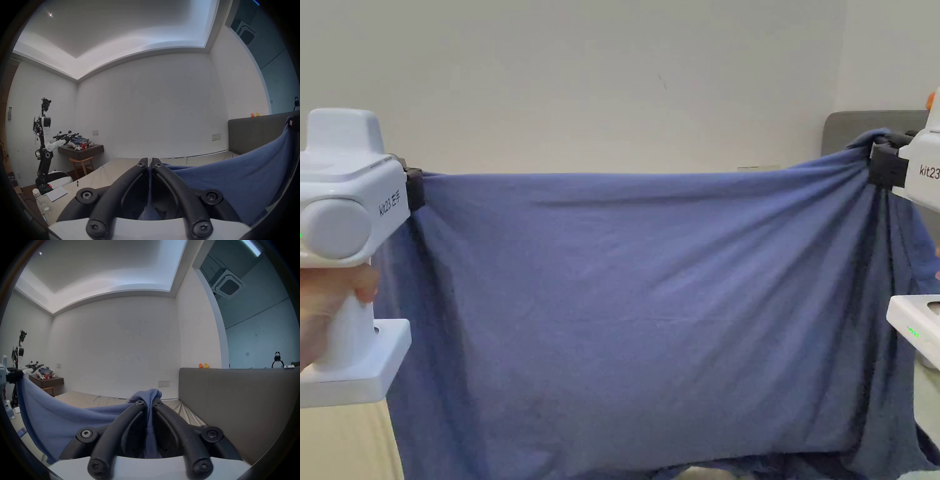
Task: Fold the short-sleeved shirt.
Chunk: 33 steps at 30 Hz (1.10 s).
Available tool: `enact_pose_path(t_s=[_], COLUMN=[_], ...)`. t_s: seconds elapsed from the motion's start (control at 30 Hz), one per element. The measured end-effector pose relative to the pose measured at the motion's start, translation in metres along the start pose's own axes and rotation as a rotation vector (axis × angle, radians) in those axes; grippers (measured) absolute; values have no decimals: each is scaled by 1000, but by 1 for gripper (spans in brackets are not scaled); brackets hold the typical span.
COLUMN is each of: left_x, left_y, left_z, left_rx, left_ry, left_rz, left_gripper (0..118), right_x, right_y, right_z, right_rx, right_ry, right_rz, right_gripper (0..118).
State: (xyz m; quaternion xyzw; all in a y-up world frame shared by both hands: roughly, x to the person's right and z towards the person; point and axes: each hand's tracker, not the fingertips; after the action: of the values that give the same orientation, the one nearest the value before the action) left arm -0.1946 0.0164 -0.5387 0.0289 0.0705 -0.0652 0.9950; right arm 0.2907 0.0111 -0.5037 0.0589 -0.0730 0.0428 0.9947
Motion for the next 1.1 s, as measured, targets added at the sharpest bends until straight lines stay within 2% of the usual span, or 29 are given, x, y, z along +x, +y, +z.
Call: enact_pose_path(t_s=[0.2, 0.37, 0.43, 0.5, 0.53, 0.63, 0.67, 0.73, 0.77, 0.8, 0.83, 0.87, 0.93, 0.97, 1.0, 1.03, 1.1], left_x=[32, 62, 72, 82, 88, 105, 107, 108, 109, 109, 107, 105, 102, 98, 95, 91, 78], left_y=[-10, -3, 4, 11, 15, 18, 15, 4, -5, -13, -23, -33, -51, -58, -65, -72, -82], left_z=[-103, -197, -227, -249, -257, -265, -264, -261, -256, -251, -244, -235, -210, -195, -180, -162, -127], left_rx=[-17, 2, 32, 45, 63, 108, 97, 81, 77, 64, 6, -10, -32, -32, -36, -49, -84], left_ry=[28, 18, 14, 12, 23, 16, 0, -26, -29, -31, -62, -74, -90, -86, -92, -88, -106], left_rz=[-55, -50, -5, -20, -37, -100, -111, -105, -105, -101, -105, -77, -73, -74, -80, -69, -30], left_gripper=[0, 0, 0, 0, 0, 0, 0, 0, 0, 0, 0, 0, 0, 0, 0, 0, 0], right_x=[3, 1, -1, 2, 2, -2, -3, -6, -8, -3, -4, -5, -6, -10, -14, -21, -23], right_y=[3, 10, 18, 21, 25, 27, 23, 14, 7, 3, -5, -12, -27, -32, -39, -45, -57], right_z=[-95, -173, -194, -217, -224, -237, -239, -238, -235, -232, -225, -217, -196, -181, -167, -148, -109], right_rx=[44, 91, 113, 91, 182, 200, 160, 121, 94, 81, 45, 33, -71, -36, -70, -86, -77], right_ry=[-30, -76, -82, -103, -95, -112, -100, -116, -105, -109, -87, -87, -87, -64, -64, -60, -35], right_rz=[11, -87, -149, -231, -174, -97, -118, -44, -67, -29, -79, -82, -164, -71, -93, -19, -44], right_gripper=[3, 3, 3, 3, 3, 3, 3, 3, 3, 3, 3, 3, 3, 3, 3, 3, 3])
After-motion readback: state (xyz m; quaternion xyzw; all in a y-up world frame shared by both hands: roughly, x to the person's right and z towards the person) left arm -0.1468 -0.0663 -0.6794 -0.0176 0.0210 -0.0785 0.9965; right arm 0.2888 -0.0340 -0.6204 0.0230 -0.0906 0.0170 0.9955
